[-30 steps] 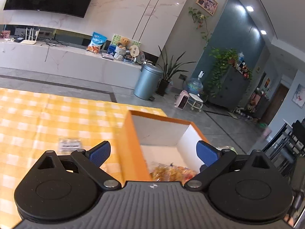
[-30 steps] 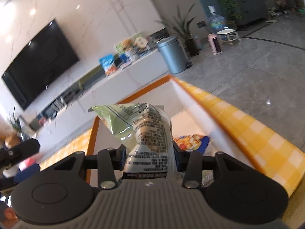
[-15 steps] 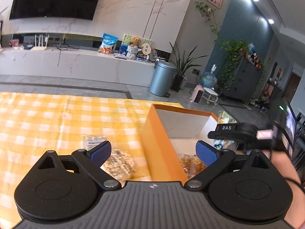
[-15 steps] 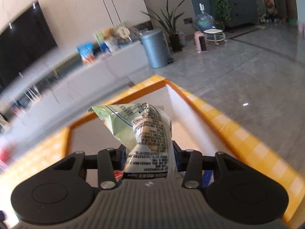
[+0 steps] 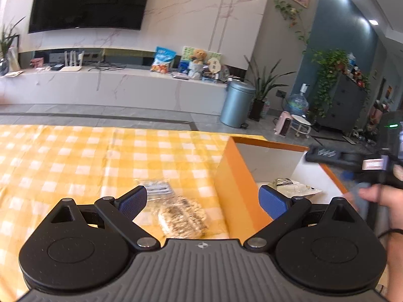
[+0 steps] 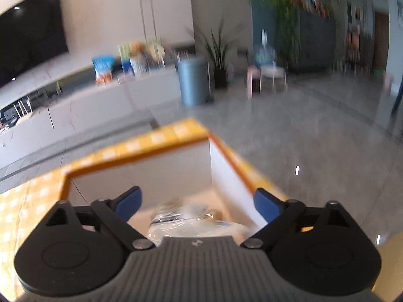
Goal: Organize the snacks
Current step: 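Move both open tools back over the remaining snacks on the table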
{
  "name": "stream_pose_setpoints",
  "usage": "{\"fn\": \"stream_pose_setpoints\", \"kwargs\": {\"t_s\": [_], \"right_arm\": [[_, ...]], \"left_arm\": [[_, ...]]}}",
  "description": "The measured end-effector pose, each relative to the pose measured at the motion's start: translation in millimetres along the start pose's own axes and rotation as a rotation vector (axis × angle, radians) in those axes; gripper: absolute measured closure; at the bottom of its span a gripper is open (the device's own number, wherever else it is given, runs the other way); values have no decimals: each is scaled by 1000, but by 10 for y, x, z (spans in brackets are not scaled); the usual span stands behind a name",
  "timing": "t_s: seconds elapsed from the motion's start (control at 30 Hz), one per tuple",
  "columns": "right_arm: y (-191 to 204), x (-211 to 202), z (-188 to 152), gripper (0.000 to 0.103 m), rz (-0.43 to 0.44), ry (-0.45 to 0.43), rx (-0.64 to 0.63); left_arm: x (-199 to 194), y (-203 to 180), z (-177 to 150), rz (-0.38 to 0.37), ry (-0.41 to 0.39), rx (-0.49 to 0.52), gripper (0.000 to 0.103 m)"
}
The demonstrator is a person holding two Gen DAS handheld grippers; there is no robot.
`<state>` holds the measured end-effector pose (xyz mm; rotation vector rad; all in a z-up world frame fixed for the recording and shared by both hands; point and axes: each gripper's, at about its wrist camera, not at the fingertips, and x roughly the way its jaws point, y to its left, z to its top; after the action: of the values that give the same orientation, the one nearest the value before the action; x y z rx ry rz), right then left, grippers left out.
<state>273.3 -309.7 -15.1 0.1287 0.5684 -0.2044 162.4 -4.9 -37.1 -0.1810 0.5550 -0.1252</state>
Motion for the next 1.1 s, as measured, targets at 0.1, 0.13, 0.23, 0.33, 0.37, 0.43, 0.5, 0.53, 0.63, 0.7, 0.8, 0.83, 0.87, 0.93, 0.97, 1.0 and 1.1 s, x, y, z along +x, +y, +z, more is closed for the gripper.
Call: {"fn": "stream_pose_setpoints", "kwargs": {"t_s": [0.1, 0.13, 0.23, 0.33, 0.37, 0.43, 0.5, 0.53, 0.63, 0.7, 0.8, 0.83, 0.87, 0.93, 0.97, 1.0, 1.1], "right_arm": [[15, -345, -19, 5, 82, -143, -40], [-1, -456, -33, 4, 126, -176, -31], [-11, -667, -43, 3, 277, -210, 3], [95, -818, -87, 3, 406, -199, -5], [162, -866, -107, 3, 432, -189, -17], [354, -915, -118, 3, 439, -163, -41], [552, -973, -147, 3, 454, -161, -72], [637, -1005, -159, 3, 469, -155, -89], [909, -1059, -204, 3, 536, -123, -136], [1085, -1075, -288, 3, 558, -100, -168], [1355, -1033, -421, 4, 542, -71, -234], [1433, -1001, -460, 4, 534, -49, -254], [1504, -959, -499, 5, 529, -24, -271], [1635, -859, -577, 7, 522, 23, -292], [1680, -800, -607, 7, 515, 48, -304], [1721, -737, -641, 8, 504, 74, -315], [1791, -550, -759, 8, 450, 144, -324]], "left_arm": [[-58, 88, 9, 67, 12, 11, 0], [-64, 136, 26, 100, 29, 1, 0], [-117, 329, 38, 146, 48, -48, 0], [-198, 537, 51, 132, 54, -115, 0], [-214, 593, 61, 139, 57, -132, 0], [-253, 709, 64, 153, 47, -145, 0], [-298, 823, 61, 158, 34, -164, 0], [-315, 882, 58, 159, 30, -178, 0], [-309, 1058, 53, 180, 39, -219, 0], [-293, 1153, 32, 195, 48, -234, 0], [-256, 1251, -5, 223, 71, -234, 0], [-240, 1268, -18, 234, 82, -224, 0], [-223, 1283, -28, 243, 90, -216, 0], [-196, 1325, -61, 250, 97, -206, 0], [-179, 1344, -73, 250, 103, -207, 0], [-154, 1364, -85, 264, 114, -209, 0], [-94, 1434, -135, 267, 135, -205, 0]]}}
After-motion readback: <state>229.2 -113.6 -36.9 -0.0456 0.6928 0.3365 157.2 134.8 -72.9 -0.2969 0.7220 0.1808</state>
